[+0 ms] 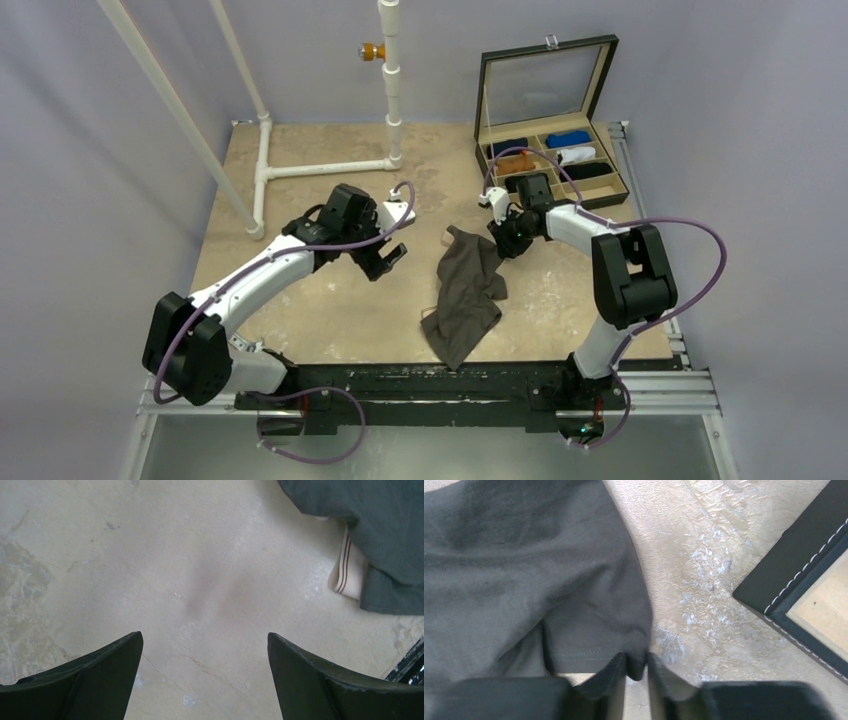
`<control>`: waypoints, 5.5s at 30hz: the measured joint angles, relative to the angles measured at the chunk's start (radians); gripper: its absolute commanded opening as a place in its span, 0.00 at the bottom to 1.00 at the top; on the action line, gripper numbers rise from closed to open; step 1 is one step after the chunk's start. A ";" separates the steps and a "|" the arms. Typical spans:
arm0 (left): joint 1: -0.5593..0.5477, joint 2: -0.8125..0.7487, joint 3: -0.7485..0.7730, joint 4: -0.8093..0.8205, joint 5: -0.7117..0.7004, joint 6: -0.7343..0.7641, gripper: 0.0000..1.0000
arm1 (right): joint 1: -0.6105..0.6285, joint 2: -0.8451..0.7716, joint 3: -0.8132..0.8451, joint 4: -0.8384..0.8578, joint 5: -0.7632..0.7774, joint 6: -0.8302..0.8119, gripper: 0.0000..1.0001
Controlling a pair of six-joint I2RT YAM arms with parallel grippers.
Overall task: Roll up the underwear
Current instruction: Flatten out the underwear at the center of the board.
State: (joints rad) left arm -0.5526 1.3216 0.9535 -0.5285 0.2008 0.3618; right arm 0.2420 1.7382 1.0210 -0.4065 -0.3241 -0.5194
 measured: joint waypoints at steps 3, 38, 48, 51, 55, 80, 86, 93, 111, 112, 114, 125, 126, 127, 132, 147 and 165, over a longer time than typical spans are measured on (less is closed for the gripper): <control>0.032 0.036 0.035 0.043 0.011 -0.034 0.94 | 0.000 0.007 0.010 0.002 0.002 0.008 0.02; -0.017 1.017 0.886 0.105 0.491 -0.569 0.76 | 0.001 -0.212 0.097 -0.291 0.150 -0.066 0.00; -0.011 1.025 0.882 0.229 0.511 -0.650 0.58 | 0.001 -0.212 0.061 -0.312 0.142 -0.077 0.00; -0.011 1.048 0.896 0.240 0.513 -0.688 0.57 | 0.001 -0.213 0.064 -0.322 0.122 -0.076 0.00; -0.012 1.074 0.908 0.242 0.513 -0.724 0.62 | 0.001 -0.214 0.097 -0.342 0.100 -0.076 0.00; 0.084 0.845 0.823 0.186 0.534 -0.724 0.00 | 0.002 -0.199 0.462 -0.425 0.067 -0.075 0.00; 0.178 0.525 0.895 0.113 0.449 -0.586 0.00 | 0.008 -0.088 0.773 -0.438 0.037 -0.068 0.00; 0.118 0.113 0.573 0.145 0.414 -0.414 0.44 | 0.057 -0.251 0.604 -0.388 -0.106 -0.116 0.08; 0.020 -0.173 -0.140 -0.029 0.191 -0.038 0.94 | 0.090 -0.586 -0.105 -0.410 -0.192 -0.267 0.63; 0.020 -0.159 -0.122 -0.019 0.189 -0.039 0.94 | 0.090 -0.594 -0.105 -0.396 -0.190 -0.264 0.63; 0.020 -0.111 -0.079 0.012 0.181 -0.056 0.94 | 0.090 -0.599 -0.105 -0.358 -0.180 -0.248 0.63; 0.167 0.427 0.348 0.153 0.300 -0.451 0.93 | 0.090 -0.367 -0.078 -0.077 -0.122 -0.098 0.61; 0.179 0.481 0.387 0.162 0.319 -0.486 0.93 | 0.090 -0.340 -0.078 -0.072 -0.133 -0.100 0.61; 0.185 0.522 0.417 0.169 0.335 -0.517 0.93 | 0.090 -0.313 -0.078 -0.074 -0.144 -0.104 0.61; 0.181 0.756 0.607 0.230 0.435 -0.716 0.92 | 0.090 -0.203 -0.077 -0.111 -0.194 -0.158 0.62; 0.122 0.993 0.774 0.331 0.456 -0.982 0.89 | 0.089 -0.067 -0.055 -0.252 -0.196 -0.316 0.63; 0.106 0.875 0.676 0.245 0.212 -0.907 0.91 | 0.090 -0.124 -0.101 -0.323 -0.144 -0.372 0.66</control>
State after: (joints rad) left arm -0.4465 2.1967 1.6295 -0.2836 0.4133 -0.5453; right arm 0.3321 1.6142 0.9203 -0.7296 -0.4683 -0.8913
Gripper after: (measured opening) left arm 0.893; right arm 0.655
